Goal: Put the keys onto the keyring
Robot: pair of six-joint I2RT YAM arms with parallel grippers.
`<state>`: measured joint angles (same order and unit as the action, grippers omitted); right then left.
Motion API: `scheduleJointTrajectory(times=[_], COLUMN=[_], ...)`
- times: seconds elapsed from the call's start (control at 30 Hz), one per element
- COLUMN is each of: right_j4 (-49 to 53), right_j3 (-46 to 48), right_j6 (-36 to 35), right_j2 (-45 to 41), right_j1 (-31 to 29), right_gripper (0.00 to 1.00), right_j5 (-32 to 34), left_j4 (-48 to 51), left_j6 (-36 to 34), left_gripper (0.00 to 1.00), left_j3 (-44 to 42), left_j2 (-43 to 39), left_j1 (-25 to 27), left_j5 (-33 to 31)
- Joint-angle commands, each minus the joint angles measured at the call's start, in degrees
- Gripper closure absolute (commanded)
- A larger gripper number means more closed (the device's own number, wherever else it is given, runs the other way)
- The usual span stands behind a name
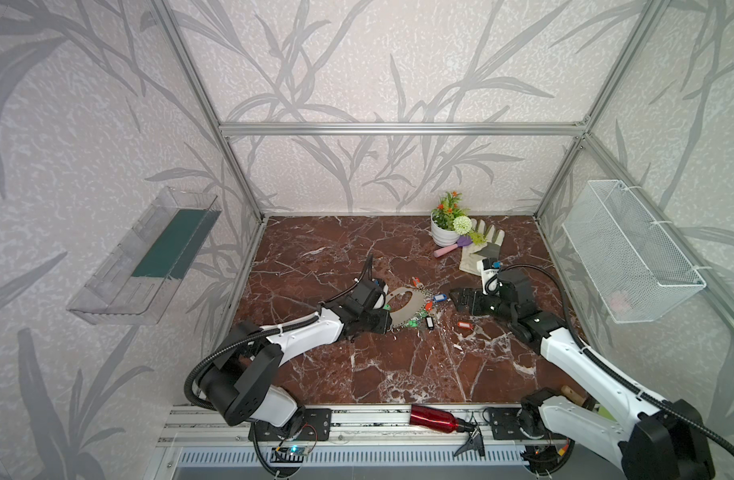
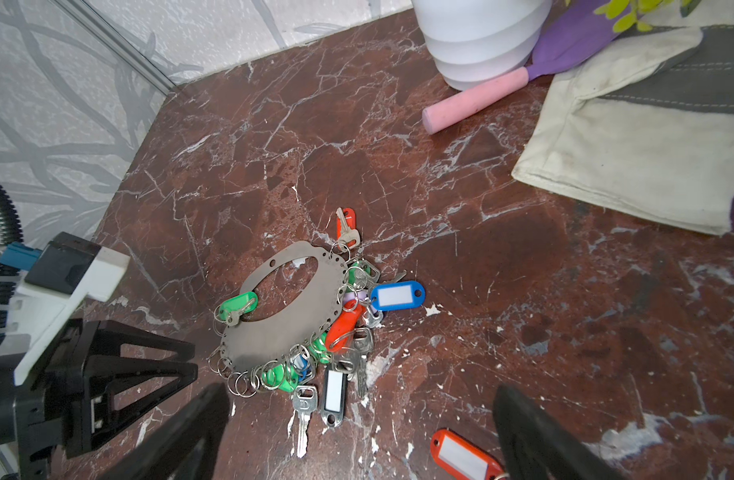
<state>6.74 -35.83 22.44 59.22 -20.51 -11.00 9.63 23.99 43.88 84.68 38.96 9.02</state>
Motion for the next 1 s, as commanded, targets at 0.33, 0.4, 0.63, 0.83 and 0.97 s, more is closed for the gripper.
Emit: scheduleJointTrajectory(times=[0.33, 0.4, 0.63, 0.83, 0.97], right_j4=[7.8, 7.4, 6.2, 5.7, 5.7], right_j3=[1.7, 1.9, 2.3, 2.3, 2.4], right_j6=[-0.9, -0.6, -0.2, -0.1, 0.0], right_j2=[-12.1, -12.1, -11.6, -11.1, -11.0], right_j1=[-0.4, -0.4, -0.4, -0.4, -0.4], right_gripper=[0.0, 0.0, 0.0, 0.0, 0.0], right_j5=[2.4, 2.2, 1.7, 1.5, 1.5], left_j4=[11.6, 11.8, 12.4, 12.8, 12.1], left_j6=[-3.8, -3.6, -2.7, -2.7, -2.8], left_gripper=[0.72, 0.73, 0.78, 0.81, 0.76], left_j3=[8.9, 9.4, 10.2, 10.8, 10.7], left_j2=[8.4, 8.9, 9.9, 10.5, 10.7], left_j1=[5.2, 5.4, 5.7, 5.9, 6.0], left_j5=[-14.5, -15.3, -16.7, -16.9, -16.0])
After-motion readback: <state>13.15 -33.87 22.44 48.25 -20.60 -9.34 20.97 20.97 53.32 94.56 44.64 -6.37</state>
